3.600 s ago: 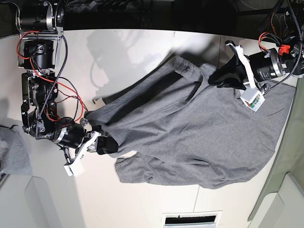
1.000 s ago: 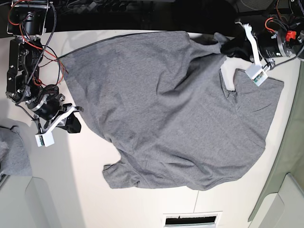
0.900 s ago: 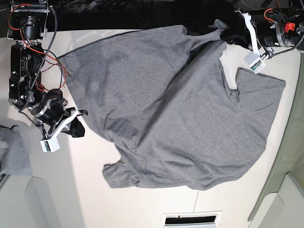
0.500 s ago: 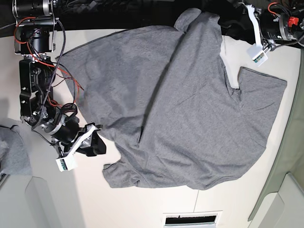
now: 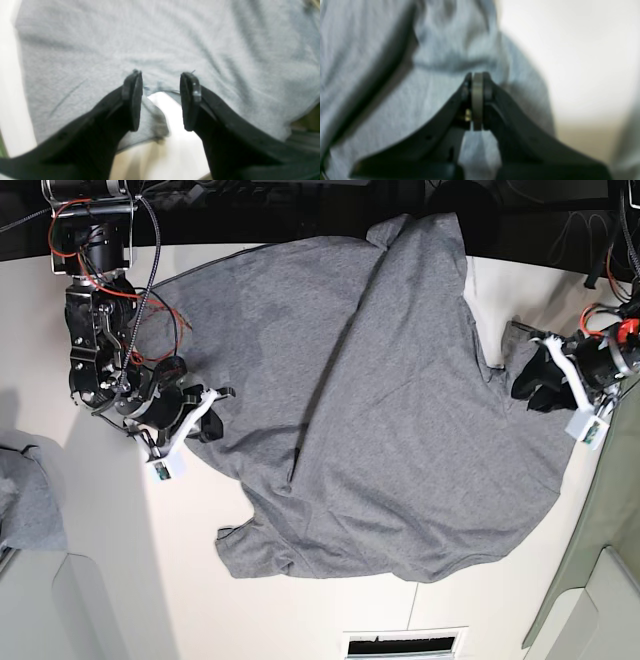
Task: Layout the t-shirt on the table in an organized manner, then fold the t-shirt properly
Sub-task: 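Move the left gripper to the shirt's side and grasp the fabric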
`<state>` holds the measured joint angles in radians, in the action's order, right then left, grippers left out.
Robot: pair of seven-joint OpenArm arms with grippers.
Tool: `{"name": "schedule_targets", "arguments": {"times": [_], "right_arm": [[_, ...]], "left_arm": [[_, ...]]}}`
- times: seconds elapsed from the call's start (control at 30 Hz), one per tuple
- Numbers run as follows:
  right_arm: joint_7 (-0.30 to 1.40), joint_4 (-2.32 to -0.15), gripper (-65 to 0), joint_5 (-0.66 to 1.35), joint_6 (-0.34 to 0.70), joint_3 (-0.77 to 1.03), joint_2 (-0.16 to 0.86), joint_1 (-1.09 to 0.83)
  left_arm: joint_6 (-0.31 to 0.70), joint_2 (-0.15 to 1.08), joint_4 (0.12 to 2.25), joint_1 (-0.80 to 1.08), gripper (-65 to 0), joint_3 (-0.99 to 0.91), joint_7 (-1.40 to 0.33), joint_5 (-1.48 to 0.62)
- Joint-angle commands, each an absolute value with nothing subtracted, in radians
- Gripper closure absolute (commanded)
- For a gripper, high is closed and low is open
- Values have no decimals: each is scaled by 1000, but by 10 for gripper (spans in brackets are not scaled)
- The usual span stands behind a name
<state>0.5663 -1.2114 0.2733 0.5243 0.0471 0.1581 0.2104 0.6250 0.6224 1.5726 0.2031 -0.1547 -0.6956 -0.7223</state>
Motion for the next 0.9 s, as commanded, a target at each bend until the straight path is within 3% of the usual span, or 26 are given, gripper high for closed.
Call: {"name": "schedule_targets", "arguments": {"times": [0.0, 0.17, 0.27, 0.37, 0.63, 0.87], "right_arm": [[553, -1227, 0, 287, 528, 50, 183, 218], [574, -1229, 0, 344, 528, 50, 297, 137], [612, -1235, 0, 461, 537, 50, 361, 80], [636, -1253, 0, 552, 574, 52, 395, 25], [648, -1388, 0, 601, 572, 52, 401, -76], [567, -1466, 0, 562, 546, 54, 353, 62]], "left_arm": [[614, 639, 1531, 146, -249, -129, -675, -722], [610, 601, 1214, -57, -244, 20, -669, -607], [609, 597, 1045, -141, -181, 95, -622, -570], [609, 578, 951, -229, -175, 149, -599, -544], [492, 466, 934, -408, -173, 217, -603, -386], [558, 498, 1021, -467, -174, 216, -688, -524]]}}
